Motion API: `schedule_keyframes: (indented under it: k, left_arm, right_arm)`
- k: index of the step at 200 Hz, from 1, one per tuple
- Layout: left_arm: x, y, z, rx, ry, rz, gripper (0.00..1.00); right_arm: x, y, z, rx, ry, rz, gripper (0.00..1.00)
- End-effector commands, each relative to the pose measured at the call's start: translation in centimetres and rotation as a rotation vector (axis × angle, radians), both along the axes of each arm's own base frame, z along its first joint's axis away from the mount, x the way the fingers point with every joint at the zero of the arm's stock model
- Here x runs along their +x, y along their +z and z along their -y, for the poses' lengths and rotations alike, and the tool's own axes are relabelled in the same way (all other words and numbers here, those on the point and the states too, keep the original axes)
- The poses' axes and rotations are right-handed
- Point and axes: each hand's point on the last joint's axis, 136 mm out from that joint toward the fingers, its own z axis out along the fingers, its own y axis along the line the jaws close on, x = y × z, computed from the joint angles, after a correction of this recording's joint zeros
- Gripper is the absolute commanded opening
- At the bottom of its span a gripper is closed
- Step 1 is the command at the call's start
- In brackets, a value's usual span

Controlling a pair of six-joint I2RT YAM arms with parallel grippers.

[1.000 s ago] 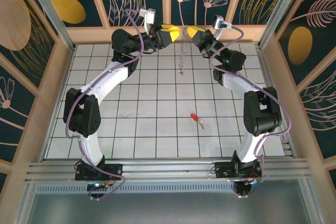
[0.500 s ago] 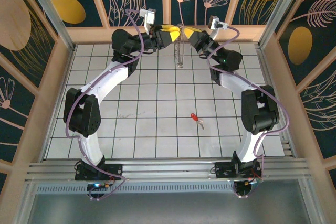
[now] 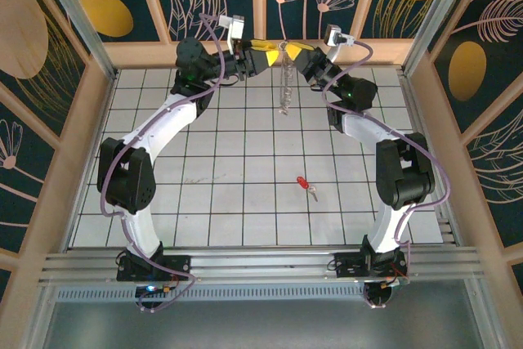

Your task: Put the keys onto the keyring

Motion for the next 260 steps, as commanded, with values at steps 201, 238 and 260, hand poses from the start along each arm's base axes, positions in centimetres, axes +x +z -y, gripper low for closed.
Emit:
schedule_keyframes:
  k: [201, 238, 260]
  left_arm:
    - [-2.1, 3.3, -0.5, 0.006, -0.055, 0.121, 0.37]
    - [-2.0, 3.0, -0.4, 0.007, -0.063, 0.113, 0.31]
    - [-2.0, 2.7, -0.3, 0.009, -0.073, 0.106, 0.28]
  right_arm:
    - [-3.1, 1.1, -0.4, 0.014, 0.053, 0.130, 0.00]
    - [-3.1, 1.1, -0.5, 0.013, 0.057, 0.129, 0.00]
    - [-3.0, 1.0, -0.5, 0.013, 0.056, 0.128, 0.00]
